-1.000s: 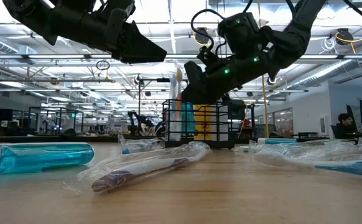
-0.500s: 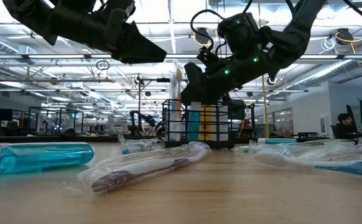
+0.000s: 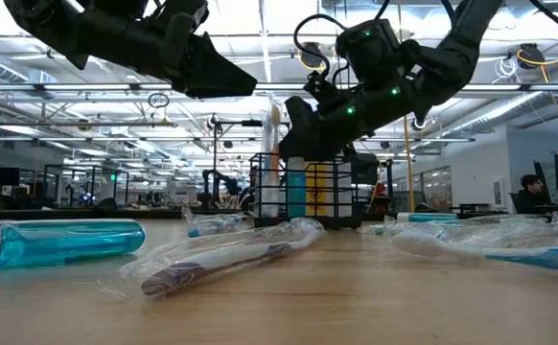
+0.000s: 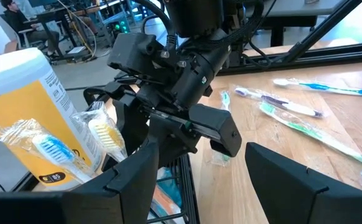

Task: Pick & Place toothbrushing station
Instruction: Put the green toothbrush into the black wire organizer

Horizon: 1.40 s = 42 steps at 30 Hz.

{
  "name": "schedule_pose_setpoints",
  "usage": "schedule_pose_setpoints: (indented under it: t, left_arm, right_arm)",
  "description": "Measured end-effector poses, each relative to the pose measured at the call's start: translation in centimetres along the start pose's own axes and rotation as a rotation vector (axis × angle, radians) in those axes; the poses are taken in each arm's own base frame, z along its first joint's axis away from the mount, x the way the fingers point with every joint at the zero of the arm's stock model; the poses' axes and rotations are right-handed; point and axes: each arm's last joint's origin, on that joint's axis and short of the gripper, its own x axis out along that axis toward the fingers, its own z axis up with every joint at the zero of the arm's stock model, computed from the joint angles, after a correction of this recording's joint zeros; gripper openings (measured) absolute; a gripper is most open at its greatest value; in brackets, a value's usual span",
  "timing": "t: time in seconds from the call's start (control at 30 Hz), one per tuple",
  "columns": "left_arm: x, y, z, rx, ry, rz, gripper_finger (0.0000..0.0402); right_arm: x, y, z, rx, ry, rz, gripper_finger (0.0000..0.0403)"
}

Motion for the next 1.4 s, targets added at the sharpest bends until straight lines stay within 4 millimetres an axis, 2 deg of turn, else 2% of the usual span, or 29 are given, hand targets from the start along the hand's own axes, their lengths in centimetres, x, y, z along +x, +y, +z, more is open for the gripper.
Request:
schedule_pose_setpoints:
  t: [0.43, 0.67, 0.83, 1.03, 1.13, 1.23, 1.4]
  left_arm:
    - [0.0, 0.0, 0.0, 0.001, 0.001, 0.0, 0.0248]
    - [0.0, 0.0, 0.0, -0.005, 0.003, 0.0, 0.0248]
    - [0.0, 0.0, -0.1, -0.008, 0.006, -0.001, 0.0248]
    - [0.0, 0.0, -0.1, -0.014, 0.007, -0.002, 0.0248]
    - [0.0, 0.0, -0.1, -0.014, 0.007, -0.004, 0.0248]
    - [0.0, -0.1, -0.1, -0.014, 0.006, -0.012, 0.0248]
    - [0.0, -0.1, -0.1, -0.039, 0.006, -0.013, 0.0248]
  right_arm:
    - [-2.2, -0.1, 3.6, -0.022, -0.09, 0.018, 0.0155]
    - [-4.9, -0.1, 4.5, -0.087, 0.051, 0.018, 0.0155]
    - [-7.4, 0.1, 4.4, -0.151, 0.194, 0.028, 0.0155]
    - [-10.7, -0.2, 4.9, -0.14, 0.299, 0.035, 0.0155]
    - [-12.1, -0.1, 4.6, -0.152, 0.383, 0.096, 0.0155]
    - [-13.2, 0.0, 3.9, -0.113, 0.462, 0.147, 0.0155]
    - [-14.5, 0.0, 1.9, -0.056, 0.588, 0.115, 0.0155]
